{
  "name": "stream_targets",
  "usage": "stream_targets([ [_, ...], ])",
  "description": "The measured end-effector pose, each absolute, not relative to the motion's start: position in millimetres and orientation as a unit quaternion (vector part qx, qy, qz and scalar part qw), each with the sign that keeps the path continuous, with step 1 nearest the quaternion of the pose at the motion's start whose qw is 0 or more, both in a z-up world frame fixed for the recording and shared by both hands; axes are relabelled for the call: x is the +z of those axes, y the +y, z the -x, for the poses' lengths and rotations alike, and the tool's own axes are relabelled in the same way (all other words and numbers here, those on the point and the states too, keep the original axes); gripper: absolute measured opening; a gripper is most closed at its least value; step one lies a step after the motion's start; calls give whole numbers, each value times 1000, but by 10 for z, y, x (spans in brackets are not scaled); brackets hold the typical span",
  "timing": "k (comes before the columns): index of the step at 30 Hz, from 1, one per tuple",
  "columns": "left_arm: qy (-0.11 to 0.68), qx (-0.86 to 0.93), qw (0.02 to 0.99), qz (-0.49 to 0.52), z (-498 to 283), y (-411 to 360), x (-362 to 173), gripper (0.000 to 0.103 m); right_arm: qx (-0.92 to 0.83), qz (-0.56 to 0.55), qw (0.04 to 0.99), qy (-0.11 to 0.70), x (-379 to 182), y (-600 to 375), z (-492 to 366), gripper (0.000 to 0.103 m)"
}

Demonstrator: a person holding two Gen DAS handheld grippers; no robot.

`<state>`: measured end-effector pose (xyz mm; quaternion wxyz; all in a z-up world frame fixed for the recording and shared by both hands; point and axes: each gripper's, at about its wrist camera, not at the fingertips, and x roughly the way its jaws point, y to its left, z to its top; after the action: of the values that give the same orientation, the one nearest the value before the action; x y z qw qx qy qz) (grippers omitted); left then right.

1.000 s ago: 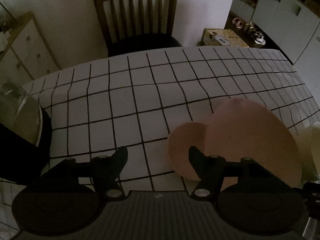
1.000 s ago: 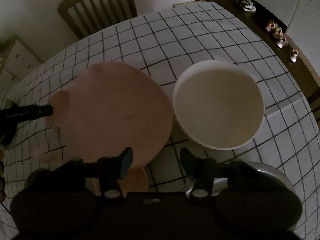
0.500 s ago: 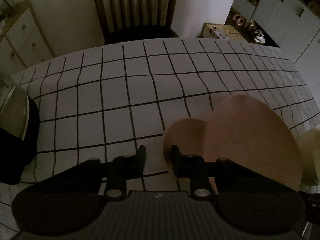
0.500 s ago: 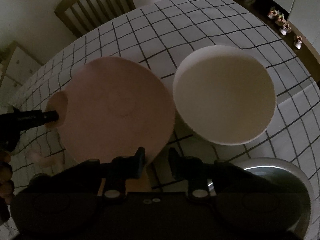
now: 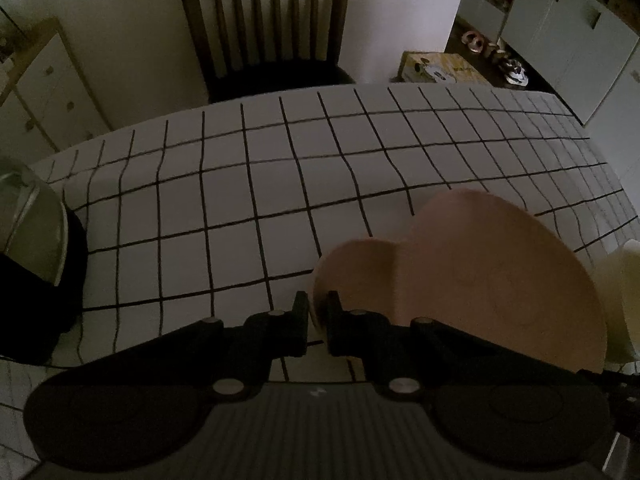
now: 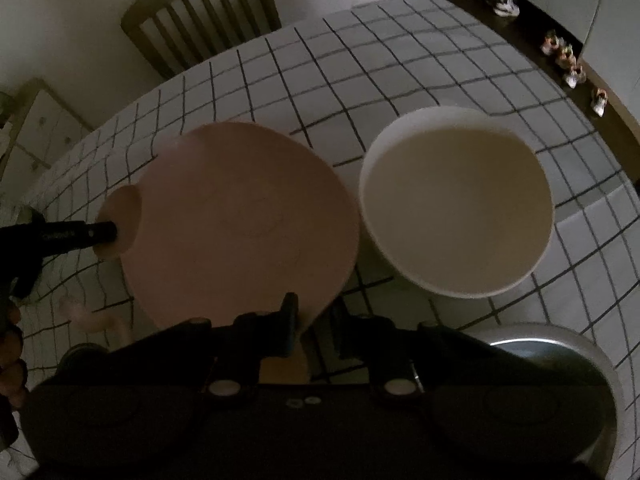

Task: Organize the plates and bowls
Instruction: 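Lift the pink plates off the table with both grippers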

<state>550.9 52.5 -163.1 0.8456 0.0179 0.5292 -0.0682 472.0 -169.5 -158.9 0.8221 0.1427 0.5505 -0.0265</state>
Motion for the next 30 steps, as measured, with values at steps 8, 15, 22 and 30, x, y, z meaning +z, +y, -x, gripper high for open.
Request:
stream_targets([
  [8, 505, -65, 860, -18, -5427, 572, -1298, 7, -18, -133, 840, 526, -1353, -1688, -4711, 17],
  [15, 490, -67, 869, -20, -5220, 610, -956, 7, -9, -135, 849, 511, -1089, -1685, -4587, 17],
  [22, 483, -65, 873, -20, -4861, 675, -627, 7, 5, -141, 852, 505, -823, -1688, -4316, 17],
  [30, 474, -60, 878, -21, -4253, 822, -324, 8, 25, -136, 855, 500, -574, -1649, -3895, 17],
])
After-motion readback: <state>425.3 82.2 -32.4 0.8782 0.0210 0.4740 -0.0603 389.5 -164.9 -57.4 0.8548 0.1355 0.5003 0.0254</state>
